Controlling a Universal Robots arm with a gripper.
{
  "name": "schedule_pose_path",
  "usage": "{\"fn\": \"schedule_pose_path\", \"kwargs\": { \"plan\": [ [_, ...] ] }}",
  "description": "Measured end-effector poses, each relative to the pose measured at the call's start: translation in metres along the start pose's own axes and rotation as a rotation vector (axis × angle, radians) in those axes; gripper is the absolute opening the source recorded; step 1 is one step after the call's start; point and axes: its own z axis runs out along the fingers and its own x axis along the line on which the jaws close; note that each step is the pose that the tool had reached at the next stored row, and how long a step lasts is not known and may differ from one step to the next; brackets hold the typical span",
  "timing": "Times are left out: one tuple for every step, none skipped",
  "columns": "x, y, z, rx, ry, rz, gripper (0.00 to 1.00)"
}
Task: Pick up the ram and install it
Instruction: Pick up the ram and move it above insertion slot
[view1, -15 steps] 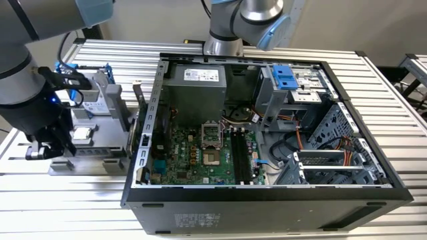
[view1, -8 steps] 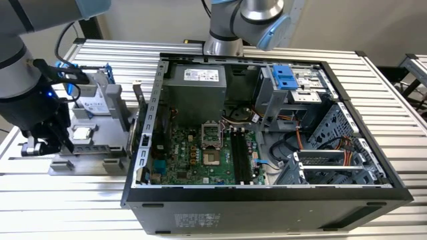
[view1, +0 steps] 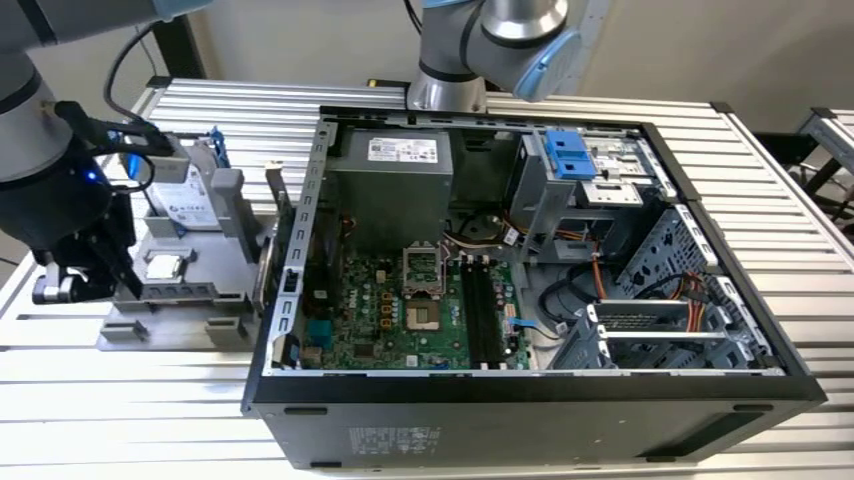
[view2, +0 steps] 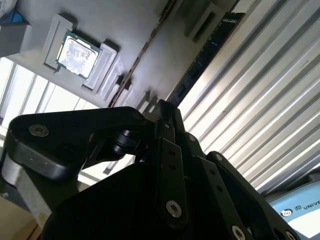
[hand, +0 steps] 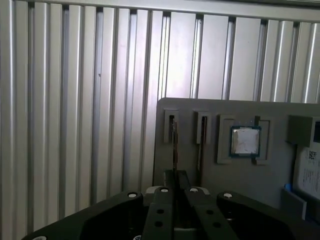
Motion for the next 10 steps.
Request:
{"fn": "schedule_pose_path", "kwargs": {
  "plan": [
    [0.0000,0.0000,-0.0017,0.0000,0.0000,0.000,0.00],
    [-0.0001,0.0000,-0.0033,0.0000,0.0000,0.000,0.00],
    [-0.0001,0.0000,-0.0049,0.0000,-0.0001,0.000,0.00],
    [-0.0001,0.0000,-0.0064,0.0000,-0.0001,0.000,0.00],
    [-0.0002,0.0000,-0.0080,-0.0001,-0.0001,0.000,0.00],
    [-0.0002,0.0001,-0.0096,-0.0001,-0.0001,0.000,0.00],
    [-0.0002,0.0000,-0.0111,0.0000,-0.0002,0.000,0.00],
    [-0.0002,0.0001,-0.0126,0.0000,-0.0002,0.000,0.00],
    [-0.0003,0.0001,-0.0142,0.0000,-0.0003,0.000,0.00],
    [-0.0003,0.0001,-0.0159,0.0000,-0.0004,0.000,0.00]
  ]
}}
